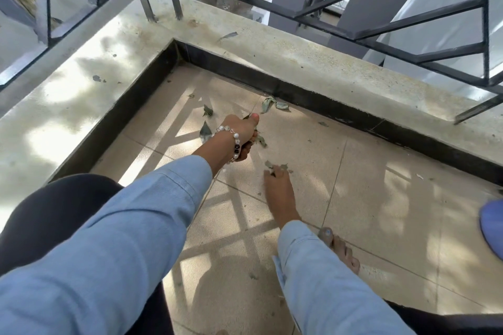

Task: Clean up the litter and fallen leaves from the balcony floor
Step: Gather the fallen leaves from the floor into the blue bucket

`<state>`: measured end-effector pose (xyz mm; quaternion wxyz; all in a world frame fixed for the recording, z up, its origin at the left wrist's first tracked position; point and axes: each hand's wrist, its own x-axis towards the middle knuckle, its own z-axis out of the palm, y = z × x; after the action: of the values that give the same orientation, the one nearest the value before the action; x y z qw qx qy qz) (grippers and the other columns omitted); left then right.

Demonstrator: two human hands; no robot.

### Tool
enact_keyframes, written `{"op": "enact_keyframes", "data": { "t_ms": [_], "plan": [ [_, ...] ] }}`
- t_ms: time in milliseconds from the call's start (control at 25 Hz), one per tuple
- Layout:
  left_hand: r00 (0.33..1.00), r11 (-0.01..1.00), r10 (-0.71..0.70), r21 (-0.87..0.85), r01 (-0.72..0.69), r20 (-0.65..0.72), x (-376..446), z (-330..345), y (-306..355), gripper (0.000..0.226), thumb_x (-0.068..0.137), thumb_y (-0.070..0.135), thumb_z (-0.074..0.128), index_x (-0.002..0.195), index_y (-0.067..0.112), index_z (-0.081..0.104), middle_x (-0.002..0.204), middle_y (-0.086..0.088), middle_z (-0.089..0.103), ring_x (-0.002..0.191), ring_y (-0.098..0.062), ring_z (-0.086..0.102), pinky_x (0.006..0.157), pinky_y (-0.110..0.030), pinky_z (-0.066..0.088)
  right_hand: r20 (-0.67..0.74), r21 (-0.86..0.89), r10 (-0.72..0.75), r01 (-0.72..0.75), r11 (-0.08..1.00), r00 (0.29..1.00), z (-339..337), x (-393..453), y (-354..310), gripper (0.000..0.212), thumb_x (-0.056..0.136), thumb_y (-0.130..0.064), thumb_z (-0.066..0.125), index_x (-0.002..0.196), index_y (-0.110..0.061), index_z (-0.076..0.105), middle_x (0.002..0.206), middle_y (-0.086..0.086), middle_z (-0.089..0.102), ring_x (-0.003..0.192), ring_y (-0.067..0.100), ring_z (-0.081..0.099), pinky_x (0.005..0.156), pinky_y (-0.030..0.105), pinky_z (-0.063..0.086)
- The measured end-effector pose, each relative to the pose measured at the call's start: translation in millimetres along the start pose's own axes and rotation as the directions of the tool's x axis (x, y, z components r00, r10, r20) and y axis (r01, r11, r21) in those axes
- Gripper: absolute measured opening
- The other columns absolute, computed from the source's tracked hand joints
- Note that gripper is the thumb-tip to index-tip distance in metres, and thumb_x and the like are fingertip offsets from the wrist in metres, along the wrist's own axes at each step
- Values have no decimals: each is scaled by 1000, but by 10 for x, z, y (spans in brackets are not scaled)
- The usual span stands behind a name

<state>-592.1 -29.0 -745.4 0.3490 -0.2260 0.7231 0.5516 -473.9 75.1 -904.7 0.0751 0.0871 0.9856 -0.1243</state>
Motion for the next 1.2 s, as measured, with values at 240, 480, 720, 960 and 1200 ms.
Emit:
{"op": "enact_keyframes", "data": {
  "t_ms": [240, 480, 720, 960, 1200],
  "plan": [
    [1000, 1000, 5, 5, -5, 18, 72, 2, -102, 42, 96, 43, 52, 76, 6, 54, 60, -7, 55, 40, -16, 47, 41, -19, 39, 87, 788, 485, -358, 502, 870, -537, 31, 77, 14, 78, 7, 70, 86, -3, 75, 78, 0, 73, 69, 10, 67, 63, 9, 49],
    [1000, 993, -5, -118, 4, -5, -25, 261, -107, 46, 98, 39, 48, 118, -3, 52, 100, -17, 64, 79, -33, 68, 69, -49, 59, 183, 966, 406, -86, -246, 895, -1327, 170, -470, 15, 82, 6, 66, 89, -6, 71, 83, 7, 73, 76, 15, 70, 74, 28, 57],
    [990, 830, -140, -543, 130, 25, 8, 158, -12, 46, 97, 46, 46, 100, 2, 59, 90, -15, 67, 80, -29, 67, 69, -40, 58, -107, 778, -5, 87, 622, 994, -1310, 101, -534, 30, 100, -26, 46, 125, -30, 61, 133, -2, 55, 127, 3, 43, 112, 43, 34],
    [999, 920, -46, -390, 34, -22, -6, 5, 34, 44, 97, 40, 53, 65, 9, 53, 47, 2, 46, 28, -7, 31, 37, -9, 28, -73, 890, 269, -59, 451, 961, -1142, 354, -48, 27, 100, -20, 47, 125, -22, 57, 109, -2, 70, 117, 14, 57, 98, 30, 42],
    [998, 959, -46, -282, 30, -52, 70, -127, -36, 49, 93, 50, 55, 65, 9, 56, 43, 2, 40, 31, -9, 29, 38, -12, 28, -31, 112, -77, 80, 990, 997, -45, 143, 0, 20, 72, 11, 66, 82, -6, 69, 91, 9, 67, 87, 23, 57, 65, 23, 43]
  ]
}}
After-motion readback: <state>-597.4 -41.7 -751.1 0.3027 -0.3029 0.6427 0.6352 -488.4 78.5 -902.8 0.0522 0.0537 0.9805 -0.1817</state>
